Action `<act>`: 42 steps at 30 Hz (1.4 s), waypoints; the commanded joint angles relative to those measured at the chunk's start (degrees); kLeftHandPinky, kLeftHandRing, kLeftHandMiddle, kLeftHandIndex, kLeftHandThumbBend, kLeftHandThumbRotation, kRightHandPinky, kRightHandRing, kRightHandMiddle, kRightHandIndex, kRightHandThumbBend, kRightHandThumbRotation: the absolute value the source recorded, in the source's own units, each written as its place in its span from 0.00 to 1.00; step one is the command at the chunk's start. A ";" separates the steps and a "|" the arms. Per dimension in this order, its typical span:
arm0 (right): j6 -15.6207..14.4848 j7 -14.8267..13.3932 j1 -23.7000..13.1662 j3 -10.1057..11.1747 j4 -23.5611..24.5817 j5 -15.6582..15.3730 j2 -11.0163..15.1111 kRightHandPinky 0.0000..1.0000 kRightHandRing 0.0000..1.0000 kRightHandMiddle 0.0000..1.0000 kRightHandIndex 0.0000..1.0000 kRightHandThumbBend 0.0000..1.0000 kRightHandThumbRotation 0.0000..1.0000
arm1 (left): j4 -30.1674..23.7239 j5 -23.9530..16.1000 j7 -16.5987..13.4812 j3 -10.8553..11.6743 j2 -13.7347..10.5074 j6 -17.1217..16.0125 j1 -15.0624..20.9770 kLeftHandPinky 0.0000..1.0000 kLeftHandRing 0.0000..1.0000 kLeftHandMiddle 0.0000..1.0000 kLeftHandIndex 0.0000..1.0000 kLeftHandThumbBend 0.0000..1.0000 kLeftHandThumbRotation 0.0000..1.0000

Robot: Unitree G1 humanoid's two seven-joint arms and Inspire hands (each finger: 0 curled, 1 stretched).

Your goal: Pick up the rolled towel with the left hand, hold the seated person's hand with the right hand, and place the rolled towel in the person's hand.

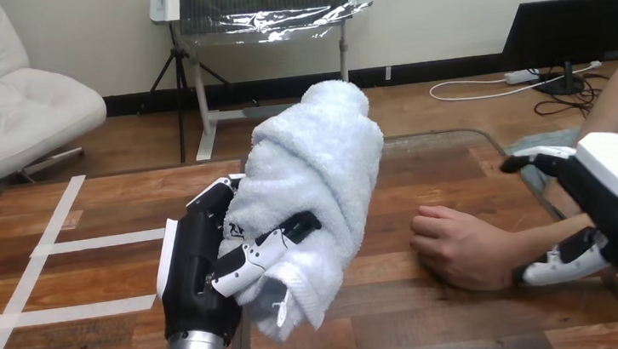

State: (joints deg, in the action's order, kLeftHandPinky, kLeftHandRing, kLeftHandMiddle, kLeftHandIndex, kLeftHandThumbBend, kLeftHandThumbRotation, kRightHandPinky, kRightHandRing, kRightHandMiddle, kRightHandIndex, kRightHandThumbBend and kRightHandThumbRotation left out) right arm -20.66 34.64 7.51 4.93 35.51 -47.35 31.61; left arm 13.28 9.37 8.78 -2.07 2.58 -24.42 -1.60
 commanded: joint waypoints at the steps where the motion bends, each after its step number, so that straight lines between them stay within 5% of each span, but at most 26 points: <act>1: -1.19 2.94 -4.96 0.42 -2.26 -1.04 4.01 0.84 0.90 0.89 0.84 0.84 0.00 | -4.15 0.25 0.37 0.12 0.46 -0.48 4.99 0.20 0.33 0.40 0.47 0.69 0.00; 19: 2.05 7.41 -9.22 -1.02 -11.04 -0.41 12.53 0.84 0.89 0.88 0.83 0.86 0.00 | -3.41 0.41 1.17 0.84 0.20 -1.33 5.01 0.21 0.33 0.40 0.47 0.68 0.00; 42: 2.26 12.99 -14.55 -5.82 -16.61 -3.43 16.78 0.87 0.91 0.91 0.85 0.84 0.00 | -3.98 -0.15 1.09 1.81 -0.59 -1.90 4.49 0.21 0.34 0.40 0.47 0.64 0.00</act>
State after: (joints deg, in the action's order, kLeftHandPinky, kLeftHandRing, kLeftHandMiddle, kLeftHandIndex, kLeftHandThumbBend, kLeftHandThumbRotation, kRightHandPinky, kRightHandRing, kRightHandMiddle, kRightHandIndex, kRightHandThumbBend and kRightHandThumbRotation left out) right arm -18.76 47.28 -2.90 0.05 20.07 -49.69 45.87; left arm 13.28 8.99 9.60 -0.85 2.10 -24.31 -1.60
